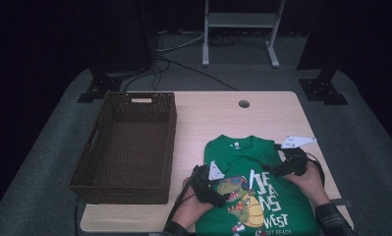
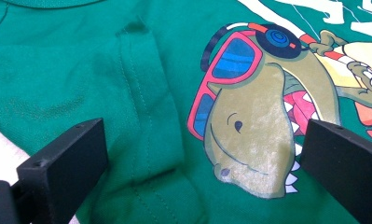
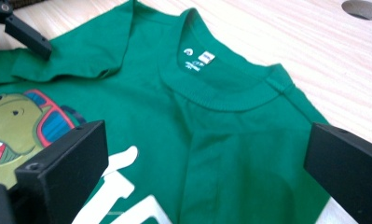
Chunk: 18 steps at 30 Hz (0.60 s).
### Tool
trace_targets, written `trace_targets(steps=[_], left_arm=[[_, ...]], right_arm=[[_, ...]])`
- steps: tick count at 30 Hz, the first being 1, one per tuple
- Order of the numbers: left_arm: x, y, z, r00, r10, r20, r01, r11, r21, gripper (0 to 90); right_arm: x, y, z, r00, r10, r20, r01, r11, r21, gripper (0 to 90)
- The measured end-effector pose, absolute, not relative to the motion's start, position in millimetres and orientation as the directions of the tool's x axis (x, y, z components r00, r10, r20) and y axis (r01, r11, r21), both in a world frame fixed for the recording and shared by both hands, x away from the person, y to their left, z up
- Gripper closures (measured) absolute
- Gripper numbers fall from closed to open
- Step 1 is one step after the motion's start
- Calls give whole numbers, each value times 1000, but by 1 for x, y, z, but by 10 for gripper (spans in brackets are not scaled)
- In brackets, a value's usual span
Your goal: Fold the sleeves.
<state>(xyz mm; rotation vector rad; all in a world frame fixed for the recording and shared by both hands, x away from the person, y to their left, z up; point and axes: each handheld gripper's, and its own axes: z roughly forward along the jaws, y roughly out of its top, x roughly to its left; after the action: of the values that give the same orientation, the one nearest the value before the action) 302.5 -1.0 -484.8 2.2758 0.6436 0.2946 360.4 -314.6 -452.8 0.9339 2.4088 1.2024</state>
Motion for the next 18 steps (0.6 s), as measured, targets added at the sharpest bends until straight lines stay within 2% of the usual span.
trace_targets(steps=[18], left_arm=[[302, -1, -485, 848, 530, 18, 360, -601, 714, 0]], right_arm=[[322, -313, -465, -777, 628, -28, 419, 550, 723, 0]])
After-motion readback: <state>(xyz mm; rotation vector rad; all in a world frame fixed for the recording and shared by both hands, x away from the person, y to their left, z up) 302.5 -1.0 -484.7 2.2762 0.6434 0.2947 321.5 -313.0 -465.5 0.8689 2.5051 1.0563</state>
